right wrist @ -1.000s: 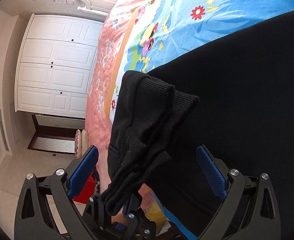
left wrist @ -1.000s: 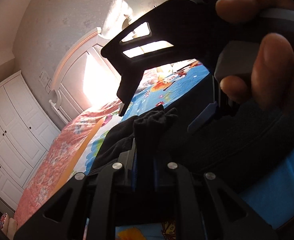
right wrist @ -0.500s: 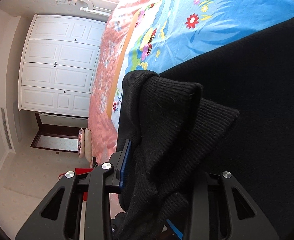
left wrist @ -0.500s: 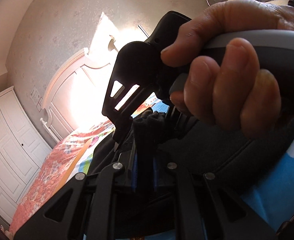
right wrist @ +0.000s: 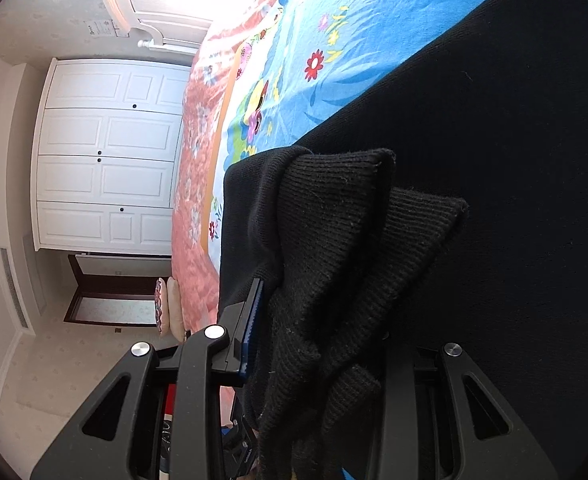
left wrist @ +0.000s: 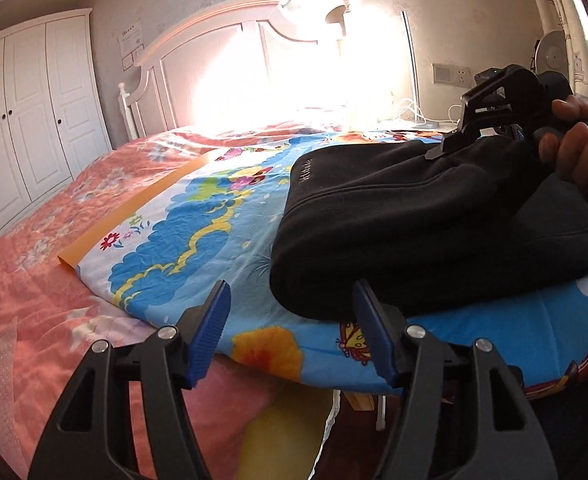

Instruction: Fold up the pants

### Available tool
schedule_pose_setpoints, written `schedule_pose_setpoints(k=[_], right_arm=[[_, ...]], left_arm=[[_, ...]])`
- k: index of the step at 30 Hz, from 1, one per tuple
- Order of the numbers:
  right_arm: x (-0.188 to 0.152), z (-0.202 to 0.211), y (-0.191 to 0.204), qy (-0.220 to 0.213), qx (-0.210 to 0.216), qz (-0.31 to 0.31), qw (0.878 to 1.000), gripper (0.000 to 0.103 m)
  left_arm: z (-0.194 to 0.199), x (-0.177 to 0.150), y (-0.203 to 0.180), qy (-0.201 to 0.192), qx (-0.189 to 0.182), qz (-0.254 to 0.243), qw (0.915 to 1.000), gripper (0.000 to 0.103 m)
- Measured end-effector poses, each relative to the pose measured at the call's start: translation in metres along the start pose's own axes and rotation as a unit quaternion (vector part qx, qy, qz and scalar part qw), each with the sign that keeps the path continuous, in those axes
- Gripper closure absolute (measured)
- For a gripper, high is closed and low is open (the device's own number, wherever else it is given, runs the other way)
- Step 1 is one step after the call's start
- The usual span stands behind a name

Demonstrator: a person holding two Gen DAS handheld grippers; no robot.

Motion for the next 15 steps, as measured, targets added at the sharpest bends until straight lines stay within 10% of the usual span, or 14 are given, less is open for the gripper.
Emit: schedule_pose_setpoints(k=[15], right_arm=[[0.009,0.05,0.026,-0.062,-0.003,0.016,0.998,0.07]], left_arm=[[-0.023,0.003,-0.011,0.038,-0.031,0.068,0.9965,0.043]])
Point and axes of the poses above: each gripper's, at about its wrist camera, not at the fingertips, and z roughly against the way its jaws point, y to its left, x to its top, the point moved 8 cm from there along -z, roughly the way its jaws point, and after that the axes turned 5 degrees about y, right-handed, at the moved point
